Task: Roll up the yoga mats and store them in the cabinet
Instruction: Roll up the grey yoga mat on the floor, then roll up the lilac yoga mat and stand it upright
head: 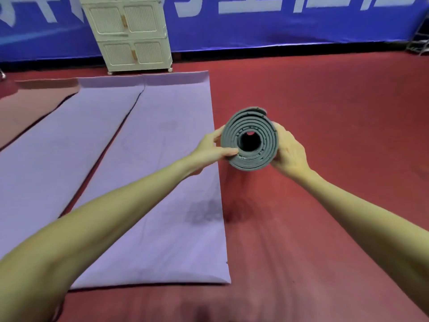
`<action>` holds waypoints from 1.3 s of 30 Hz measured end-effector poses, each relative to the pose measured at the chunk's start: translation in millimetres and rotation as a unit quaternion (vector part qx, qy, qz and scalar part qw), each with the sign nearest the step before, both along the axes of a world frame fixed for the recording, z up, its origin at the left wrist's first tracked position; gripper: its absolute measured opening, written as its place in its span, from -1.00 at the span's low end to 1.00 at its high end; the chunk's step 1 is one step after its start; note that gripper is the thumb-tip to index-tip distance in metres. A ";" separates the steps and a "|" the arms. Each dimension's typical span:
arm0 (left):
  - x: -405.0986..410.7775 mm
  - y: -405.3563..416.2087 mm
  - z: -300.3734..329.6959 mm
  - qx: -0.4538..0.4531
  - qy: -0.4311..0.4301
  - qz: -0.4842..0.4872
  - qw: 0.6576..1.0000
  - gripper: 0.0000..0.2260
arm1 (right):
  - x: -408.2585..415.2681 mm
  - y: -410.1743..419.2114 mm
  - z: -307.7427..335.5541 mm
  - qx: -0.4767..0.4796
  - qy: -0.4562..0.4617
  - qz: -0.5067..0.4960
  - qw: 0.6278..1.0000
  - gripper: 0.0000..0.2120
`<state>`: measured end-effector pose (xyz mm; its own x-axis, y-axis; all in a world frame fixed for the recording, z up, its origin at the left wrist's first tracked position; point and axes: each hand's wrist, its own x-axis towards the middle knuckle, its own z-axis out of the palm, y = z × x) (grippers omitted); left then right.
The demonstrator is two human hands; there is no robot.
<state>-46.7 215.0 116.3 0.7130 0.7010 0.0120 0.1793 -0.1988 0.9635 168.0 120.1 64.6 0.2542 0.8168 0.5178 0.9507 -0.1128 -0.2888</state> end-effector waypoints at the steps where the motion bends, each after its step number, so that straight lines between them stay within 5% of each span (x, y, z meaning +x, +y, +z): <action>1: -3.0 -2.8 -23.3 0.003 0.013 0.021 1.000 -0.48 | 2.5 -2.6 -19.6 -0.035 -0.011 0.037 0.999 -0.23; 3: -10.9 -9.2 -67.2 0.017 0.044 0.045 0.998 -0.40 | 7.9 -13.7 -53.0 -0.084 -0.022 0.097 0.991 -0.25; 6: -21.4 -12.5 -116.1 0.033 0.073 0.060 0.995 -0.27 | 2.9 -28.6 -72.9 -0.117 0.077 0.127 0.982 -0.34; 11: -12.4 -36.7 -151.5 0.031 0.103 0.028 0.994 -0.18 | -17.5 -48.7 -78.5 -0.175 0.294 0.031 0.939 -0.83; 16: 21.0 -69.6 -171.0 0.057 0.127 -0.012 0.990 -0.24 | -10.7 -81.8 -92.9 -0.100 0.453 -0.141 0.875 -0.57; 20: 42.7 -95.6 -189.9 0.037 0.177 -0.051 0.982 -0.28 | -2.1 -101.1 -104.4 -0.180 0.386 -0.178 0.887 -0.35; 26: 53.6 -108.8 -200.9 0.025 0.258 -0.131 0.957 -0.57 | -15.1 -104.1 -141.7 -0.324 0.294 -0.188 0.879 -0.47; 31: 44.3 -90.5 -180.7 0.030 0.296 -0.130 0.946 -0.67 | -28.8 -79.9 -136.9 -0.337 0.194 -0.232 0.892 -0.53; 39: -39.6 -40.0 -141.9 0.145 0.393 -0.127 0.899 -0.78 | -82.4 -36.3 -118.6 -0.318 0.209 -0.074 0.922 -0.52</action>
<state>-86.3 174.9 -25.5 0.7178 0.5634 -0.4089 0.6954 -0.5513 0.4611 85.7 83.8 -54.0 0.4568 0.8615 -0.2215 0.7321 -0.5056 -0.4565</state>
